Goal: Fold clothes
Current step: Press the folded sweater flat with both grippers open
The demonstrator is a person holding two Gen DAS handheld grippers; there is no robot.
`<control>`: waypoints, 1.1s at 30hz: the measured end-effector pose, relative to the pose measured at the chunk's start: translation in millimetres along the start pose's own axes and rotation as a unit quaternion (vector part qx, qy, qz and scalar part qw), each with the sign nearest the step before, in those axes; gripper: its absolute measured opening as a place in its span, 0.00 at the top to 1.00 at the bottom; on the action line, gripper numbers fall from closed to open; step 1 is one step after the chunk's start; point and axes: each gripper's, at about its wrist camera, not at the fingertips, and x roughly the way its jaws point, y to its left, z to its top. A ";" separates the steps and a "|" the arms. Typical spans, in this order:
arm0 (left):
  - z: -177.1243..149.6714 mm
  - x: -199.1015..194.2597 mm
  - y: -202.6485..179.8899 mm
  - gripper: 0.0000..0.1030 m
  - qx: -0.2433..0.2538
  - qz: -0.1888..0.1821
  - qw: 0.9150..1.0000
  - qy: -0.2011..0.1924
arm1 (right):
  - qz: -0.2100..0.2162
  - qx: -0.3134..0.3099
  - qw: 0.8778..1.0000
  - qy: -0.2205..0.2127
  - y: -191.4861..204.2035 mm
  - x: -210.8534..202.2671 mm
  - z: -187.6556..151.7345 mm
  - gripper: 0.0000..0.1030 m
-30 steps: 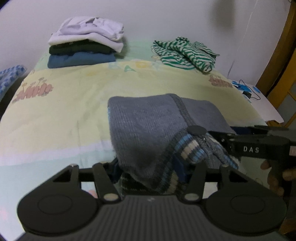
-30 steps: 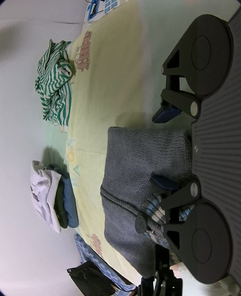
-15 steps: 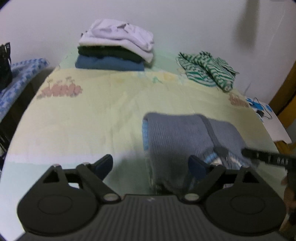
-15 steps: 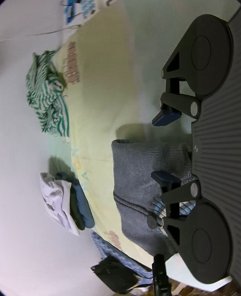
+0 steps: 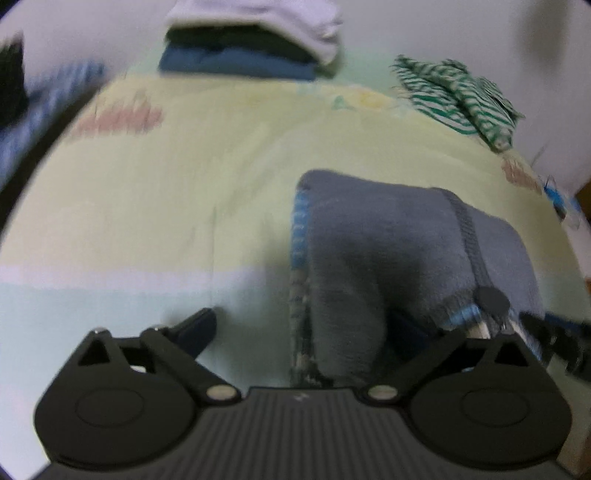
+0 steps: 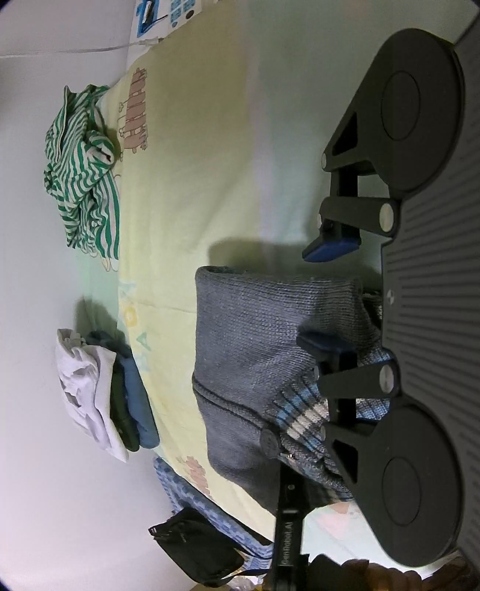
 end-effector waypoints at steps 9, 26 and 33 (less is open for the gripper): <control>-2.4 1.4 -3.3 0.01 0.002 0.007 1.000 -0.009 | -0.035 -0.008 0.999 -0.014 16.8 -0.8 -2.1 0.55; 0.3 3.7 1.0 0.01 0.025 -0.011 1.000 -0.003 | -0.096 0.015 0.995 -0.020 26.7 0.2 -5.2 0.38; 0.1 3.1 0.7 0.01 0.028 -0.010 1.000 -0.003 | -0.101 -0.021 0.994 -0.029 28.8 -0.5 -6.1 0.39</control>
